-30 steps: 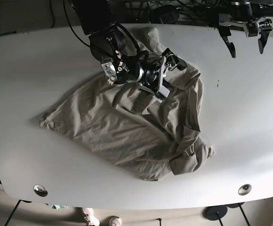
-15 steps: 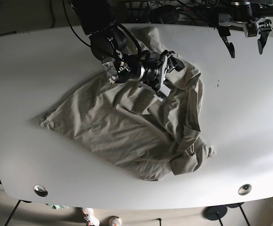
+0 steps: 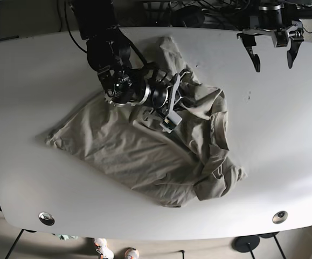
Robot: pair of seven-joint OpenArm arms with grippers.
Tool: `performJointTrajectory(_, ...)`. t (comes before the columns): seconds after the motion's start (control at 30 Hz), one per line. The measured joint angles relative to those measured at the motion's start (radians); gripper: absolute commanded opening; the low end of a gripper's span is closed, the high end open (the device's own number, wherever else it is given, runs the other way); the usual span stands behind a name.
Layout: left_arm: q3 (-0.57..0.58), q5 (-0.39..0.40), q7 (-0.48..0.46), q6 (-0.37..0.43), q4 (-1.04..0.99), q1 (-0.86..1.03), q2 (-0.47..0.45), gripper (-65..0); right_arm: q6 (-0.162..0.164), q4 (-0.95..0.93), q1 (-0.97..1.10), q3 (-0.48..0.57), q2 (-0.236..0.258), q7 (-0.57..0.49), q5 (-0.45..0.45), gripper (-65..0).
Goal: Fold the T-shirt properly
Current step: 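Lift the pinched shirt with the right gripper and drag it aside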
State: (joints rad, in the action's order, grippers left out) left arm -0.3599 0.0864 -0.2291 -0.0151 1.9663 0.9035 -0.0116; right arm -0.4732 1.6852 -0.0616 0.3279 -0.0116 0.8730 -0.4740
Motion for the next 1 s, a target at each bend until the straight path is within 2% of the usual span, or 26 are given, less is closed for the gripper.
performJointTrajectory(0.07,0.043,0.000,0.004,0.007,0.000,-0.009,-0.001,-11.4,0.014,0.074,-0.015,-0.043,0.033,0.003,0.006,-63.3)
performJointTrajectory(0.17,0.117,-0.004,0.003,0.007,0.000,-0.031,-0.003,-11.4,0.005,0.133,-0.082,-0.068,0.110,-0.007,-0.002,-63.3)
performJointTrajectory(0.33,0.311,-0.126,0.011,0.006,-0.021,-0.084,-0.005,-11.4,0.002,0.206,-0.175,-0.150,0.239,0.003,-0.002,-63.3)
performJointTrajectory(0.43,0.396,-0.171,0.070,0.002,-0.026,-0.124,-0.005,-11.2,0.001,0.227,-0.278,-0.225,0.306,-0.001,-0.100,-63.3)
performJointTrajectory(0.53,0.468,-0.181,0.116,0.007,-0.027,-0.176,-0.008,-11.2,0.002,0.227,-0.397,-0.274,0.398,0.015,-0.158,-63.3)
performJointTrajectory(0.6,0.509,-0.181,0.146,0.006,-0.027,-0.202,-0.008,-11.2,0.002,0.227,-0.485,-0.277,0.442,0.014,-0.182,-63.3)
performJointTrajectory(0.73,0.605,-0.180,0.215,0.007,-0.028,-0.278,-0.010,-11.2,0.001,0.230,-0.714,-0.275,0.500,0.023,-0.186,-63.3)
performJointTrajectory(0.8,0.635,-0.180,0.231,0.007,-0.028,-0.315,-0.008,-11.4,0.002,0.231,-0.847,-0.275,0.505,0.088,-0.184,-63.3)
performJointTrajectory(1.0,0.643,-0.180,0.237,0.007,-0.028,-0.335,-0.008,-11.2,-0.002,0.148,-1.116,-0.267,0.505,0.101,-0.187,-63.1)
